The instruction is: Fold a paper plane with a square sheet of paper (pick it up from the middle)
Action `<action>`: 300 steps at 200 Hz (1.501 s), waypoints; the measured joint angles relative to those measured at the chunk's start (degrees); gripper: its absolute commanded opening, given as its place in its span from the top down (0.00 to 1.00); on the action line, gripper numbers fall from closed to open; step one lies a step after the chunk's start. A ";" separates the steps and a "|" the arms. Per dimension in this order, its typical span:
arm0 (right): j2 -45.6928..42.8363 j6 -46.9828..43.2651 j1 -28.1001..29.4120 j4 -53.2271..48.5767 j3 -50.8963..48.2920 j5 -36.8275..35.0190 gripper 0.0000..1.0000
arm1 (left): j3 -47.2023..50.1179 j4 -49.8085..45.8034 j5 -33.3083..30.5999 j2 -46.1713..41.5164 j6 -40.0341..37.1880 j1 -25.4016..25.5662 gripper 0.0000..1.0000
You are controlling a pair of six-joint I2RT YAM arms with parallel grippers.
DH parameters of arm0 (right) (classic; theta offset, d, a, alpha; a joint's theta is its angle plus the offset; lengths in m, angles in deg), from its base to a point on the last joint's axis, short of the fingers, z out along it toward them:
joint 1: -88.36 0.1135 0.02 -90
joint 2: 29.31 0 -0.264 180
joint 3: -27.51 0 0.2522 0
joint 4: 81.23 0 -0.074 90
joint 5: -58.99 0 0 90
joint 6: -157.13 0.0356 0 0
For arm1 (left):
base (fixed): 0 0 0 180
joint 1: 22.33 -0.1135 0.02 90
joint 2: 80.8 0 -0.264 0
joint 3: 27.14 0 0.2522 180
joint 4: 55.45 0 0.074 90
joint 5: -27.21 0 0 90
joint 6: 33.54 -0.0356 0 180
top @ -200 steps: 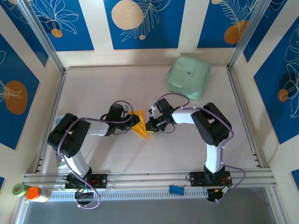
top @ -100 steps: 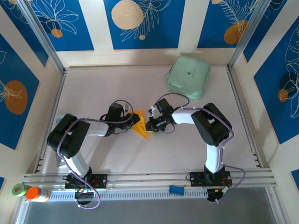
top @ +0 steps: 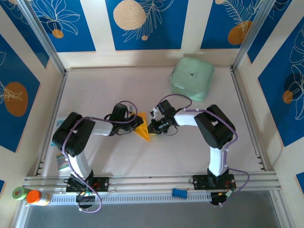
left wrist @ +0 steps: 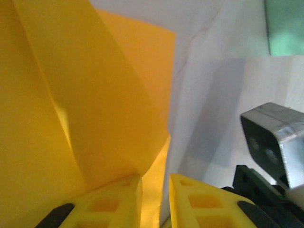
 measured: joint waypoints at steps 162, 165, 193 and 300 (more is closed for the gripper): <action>-3.52 3.23 3.30 -4.35 2.38 -0.17 0.93 | -2.86 -7.63 -0.68 0.11 0.04 0.00 0.78; -3.28 3.23 3.34 -4.35 2.45 -0.17 0.93 | -2.89 -7.74 -0.70 0.11 0.04 0.00 0.78; -1.79 3.23 3.37 -4.70 2.64 0.02 0.93 | -3.30 -8.66 -0.90 0.15 0.07 0.02 0.78; 1.31 3.15 3.37 -5.92 3.17 2.75 0.93 | -4.17 -10.01 -0.85 0.57 0.28 0.02 0.78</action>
